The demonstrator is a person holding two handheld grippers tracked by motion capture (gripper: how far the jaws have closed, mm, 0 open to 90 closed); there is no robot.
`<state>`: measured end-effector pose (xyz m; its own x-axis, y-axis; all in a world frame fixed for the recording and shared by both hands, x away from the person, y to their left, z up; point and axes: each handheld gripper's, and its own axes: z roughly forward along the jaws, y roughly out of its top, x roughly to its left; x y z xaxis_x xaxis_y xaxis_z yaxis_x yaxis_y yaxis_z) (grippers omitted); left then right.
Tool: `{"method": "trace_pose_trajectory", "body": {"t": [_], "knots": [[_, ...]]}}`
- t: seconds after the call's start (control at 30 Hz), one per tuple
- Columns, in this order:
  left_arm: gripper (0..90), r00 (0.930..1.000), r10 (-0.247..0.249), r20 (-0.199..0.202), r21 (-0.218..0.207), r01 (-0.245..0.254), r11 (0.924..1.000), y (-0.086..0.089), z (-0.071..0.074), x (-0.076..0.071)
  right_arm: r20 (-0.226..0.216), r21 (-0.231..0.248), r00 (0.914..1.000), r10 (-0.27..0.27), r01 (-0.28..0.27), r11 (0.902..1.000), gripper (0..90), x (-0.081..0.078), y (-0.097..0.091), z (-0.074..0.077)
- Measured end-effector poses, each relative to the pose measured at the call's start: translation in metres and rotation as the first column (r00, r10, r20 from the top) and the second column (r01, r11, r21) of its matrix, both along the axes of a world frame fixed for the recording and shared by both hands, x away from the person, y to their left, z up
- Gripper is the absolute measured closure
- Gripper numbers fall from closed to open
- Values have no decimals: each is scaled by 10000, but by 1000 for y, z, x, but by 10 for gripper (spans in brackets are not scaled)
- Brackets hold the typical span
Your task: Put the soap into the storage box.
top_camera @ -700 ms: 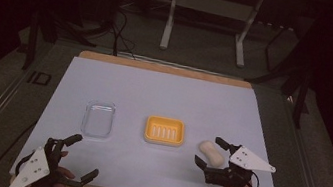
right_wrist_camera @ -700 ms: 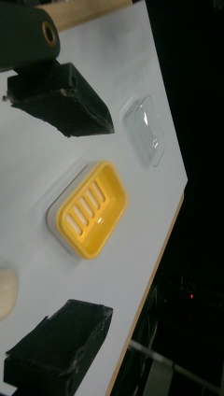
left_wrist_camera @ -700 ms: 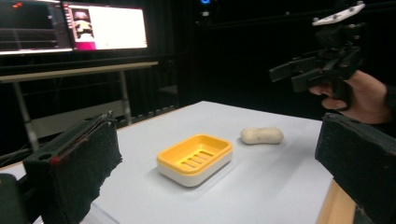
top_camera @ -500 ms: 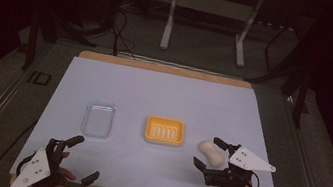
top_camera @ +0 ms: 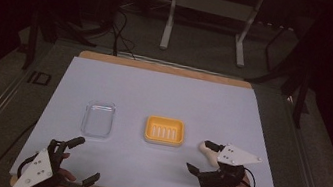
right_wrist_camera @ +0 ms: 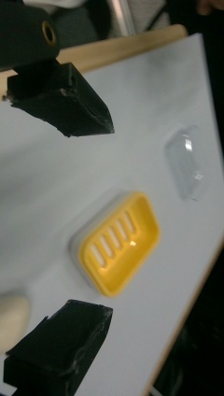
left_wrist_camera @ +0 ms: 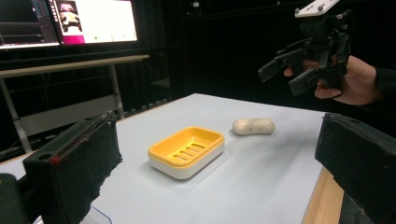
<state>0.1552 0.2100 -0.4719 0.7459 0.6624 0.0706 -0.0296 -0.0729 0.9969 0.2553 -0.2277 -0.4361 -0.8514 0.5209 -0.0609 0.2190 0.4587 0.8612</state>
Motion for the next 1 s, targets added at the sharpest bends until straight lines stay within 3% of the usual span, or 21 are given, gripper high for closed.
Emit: {"method": "trace_pose_trajectory", "body": {"t": [0.1, 0.13, 0.17, 0.27, 0.3, 0.57, 0.83, 0.87, 0.9, 0.93, 1.0], "knots": [[1, 9999, -88, -54, 71, 89, 9999, -1, 0, 0, -173, -576, 9998, 102, -112, 9983, 102, 0, 5, 0], [1, 9999, -88, -54, 71, 89, 9999, -1, 0, 0, -173, -576, 9998, 102, -112, 9983, 102, 0, 5, 0], [1, 9998, -153, -118, 130, 155, 9998, -1, -1, 0, -341, -1078, 9994, -41, 4, 9942, 102, 1, 9, -1], [1, 9997, -204, -118, 155, 206, 9997, -2, -1, 0, -677, -1371, 9977, -80, -13, 9906, 103, 3, 11, -2], [1, 9997, -227, -111, 178, 229, 9996, -2, -1, 0, -1037, -1486, 9946, -75, -81, 9889, 103, 6, 10, -3], [1, 9997, -215, -149, 226, 218, 9995, -3, -1, 0, -999, -2059, 9950, -83, -126, 9785, 105, 6, 7, 2], [1, 9993, -256, -259, 282, 264, 9993, -3, -1, 0, -1528, -3070, 9875, -378, -111, 9516, 105, 5, 4, 4], [1, 9993, -256, -259, 282, 264, 9993, -3, -1, 0, -1528, -3070, 9875, -378, -111, 9516, 105, 5, 4, 4], [1, 9993, -261, -261, 289, 268, 9992, -3, -1, 0, -1730, -3314, 9838, -469, -133, 9434, 105, 5, 4, 2], [1, 9993, -262, -260, 297, 269, 9992, -3, -1, 0, -1730, -3314, 9838, -469, -133, 9434, 105, 5, 4, 2], [1, 9993, -264, -269, 311, 272, 9991, -3, -2, 1, -2101, -3549, 9760, -579, -209, 9347, 105, 7, 4, -1]]}}
